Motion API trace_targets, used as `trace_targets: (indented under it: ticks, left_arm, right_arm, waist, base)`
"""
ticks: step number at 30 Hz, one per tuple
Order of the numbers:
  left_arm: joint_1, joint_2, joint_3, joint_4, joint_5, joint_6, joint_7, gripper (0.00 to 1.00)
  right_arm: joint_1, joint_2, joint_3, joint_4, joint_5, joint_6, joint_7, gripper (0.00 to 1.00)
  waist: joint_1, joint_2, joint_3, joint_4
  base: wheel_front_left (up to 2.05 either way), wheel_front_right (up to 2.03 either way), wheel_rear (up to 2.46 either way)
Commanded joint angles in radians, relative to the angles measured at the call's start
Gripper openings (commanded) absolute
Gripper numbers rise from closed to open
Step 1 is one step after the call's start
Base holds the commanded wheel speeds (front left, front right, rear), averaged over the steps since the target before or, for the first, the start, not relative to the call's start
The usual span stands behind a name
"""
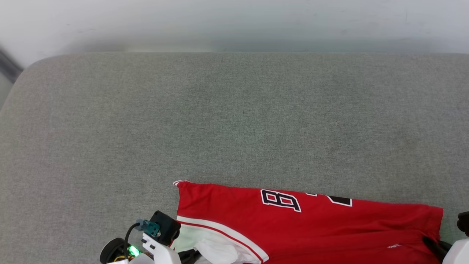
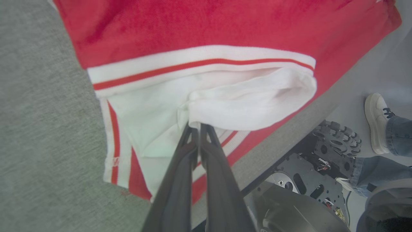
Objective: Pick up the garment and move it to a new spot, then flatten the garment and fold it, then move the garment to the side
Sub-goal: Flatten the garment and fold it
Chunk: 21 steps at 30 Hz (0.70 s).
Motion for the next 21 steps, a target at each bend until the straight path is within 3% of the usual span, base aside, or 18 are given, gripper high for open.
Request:
trace_targets:
  ticks: [1, 6, 11, 17, 21]
  left_arm:
    - [-0.007, -0.005, -0.002, 0.010, 0.008, -0.003, -0.010, 1.00]
    - [0.001, -0.019, 0.008, 0.028, 0.008, -0.008, -0.055, 1.00]
    - [0.007, -0.034, 0.062, 0.008, -0.005, 0.012, -0.148, 1.00]
    - [0.008, -0.051, 0.151, 0.000, 0.036, 0.066, -0.330, 1.00]
    - [0.043, -0.080, 0.225, 0.015, 0.071, 0.127, -0.510, 1.00]
  right_arm:
    - [-0.014, -0.012, 0.012, 0.010, 0.009, -0.001, -0.015, 1.00]
    - [-0.018, -0.029, 0.040, 0.005, 0.047, 0.000, -0.036, 1.00]
    - [-0.017, -0.031, -0.006, -0.062, 0.101, 0.000, -0.020, 1.00]
    - [-0.002, 0.031, -0.116, -0.156, 0.152, 0.000, 0.030, 1.00]
    - [0.032, 0.121, -0.230, -0.183, 0.145, 0.000, 0.091, 1.00]
  waist:
    - [0.0000, 0.0000, -0.002, 0.000]
    - [0.0000, 0.0000, -0.033, 0.002]
    - [0.0000, 0.0000, -0.070, 0.003]
    - [0.0000, 0.0000, -0.089, 0.003]
    - [0.0000, 0.0000, -0.095, 0.006]
  base:
    - [0.00, 0.00, 0.00]
    - [0.00, 0.00, 0.00]
    - [0.00, 0.00, 0.00]
    - [0.00, 0.00, 0.00]
    - [0.00, 0.00, 0.00]
